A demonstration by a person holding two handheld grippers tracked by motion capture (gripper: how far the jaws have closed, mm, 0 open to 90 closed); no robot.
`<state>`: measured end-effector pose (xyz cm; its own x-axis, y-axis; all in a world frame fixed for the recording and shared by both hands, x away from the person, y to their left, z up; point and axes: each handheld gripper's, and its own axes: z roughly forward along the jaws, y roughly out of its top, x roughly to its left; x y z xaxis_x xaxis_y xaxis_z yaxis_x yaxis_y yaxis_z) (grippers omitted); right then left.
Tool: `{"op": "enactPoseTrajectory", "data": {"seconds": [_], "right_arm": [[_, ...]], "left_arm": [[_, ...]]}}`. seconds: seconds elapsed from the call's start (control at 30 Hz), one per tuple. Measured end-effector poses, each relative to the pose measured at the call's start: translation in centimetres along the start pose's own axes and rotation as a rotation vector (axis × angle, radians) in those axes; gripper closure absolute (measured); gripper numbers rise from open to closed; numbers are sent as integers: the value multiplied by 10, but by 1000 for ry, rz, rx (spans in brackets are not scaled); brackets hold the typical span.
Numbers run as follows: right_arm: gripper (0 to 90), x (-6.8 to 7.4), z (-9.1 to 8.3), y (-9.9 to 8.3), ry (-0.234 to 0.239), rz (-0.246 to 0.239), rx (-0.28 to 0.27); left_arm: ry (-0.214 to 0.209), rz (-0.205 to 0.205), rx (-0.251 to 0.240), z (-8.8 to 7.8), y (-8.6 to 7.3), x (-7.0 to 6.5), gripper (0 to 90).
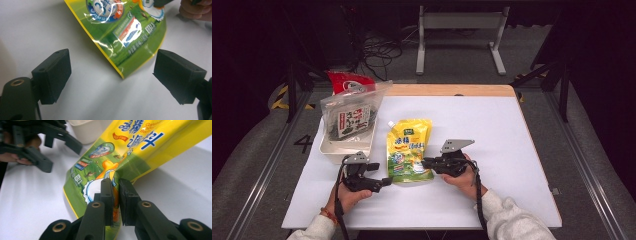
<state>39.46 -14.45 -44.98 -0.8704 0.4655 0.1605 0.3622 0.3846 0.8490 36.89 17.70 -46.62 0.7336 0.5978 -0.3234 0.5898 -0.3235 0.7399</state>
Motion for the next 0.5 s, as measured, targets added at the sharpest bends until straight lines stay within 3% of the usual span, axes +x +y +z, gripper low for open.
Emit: {"op": "enactPoseTrajectory", "data": {"seconds": [0.27, 0.33, 0.5], "right_arm": [[826, 1, -1, -2, -7, -28, 2], [829, 2, -2, -1, -3, -37, 0], [835, 6, -6, -2, 0, -74, -18]], "left_arm": [[33, 19, 44, 16, 8, -4, 155], [29, -16, 33, 15, 6, -6, 175], [2, 3, 44, 14, 4, -9, 166]]}}
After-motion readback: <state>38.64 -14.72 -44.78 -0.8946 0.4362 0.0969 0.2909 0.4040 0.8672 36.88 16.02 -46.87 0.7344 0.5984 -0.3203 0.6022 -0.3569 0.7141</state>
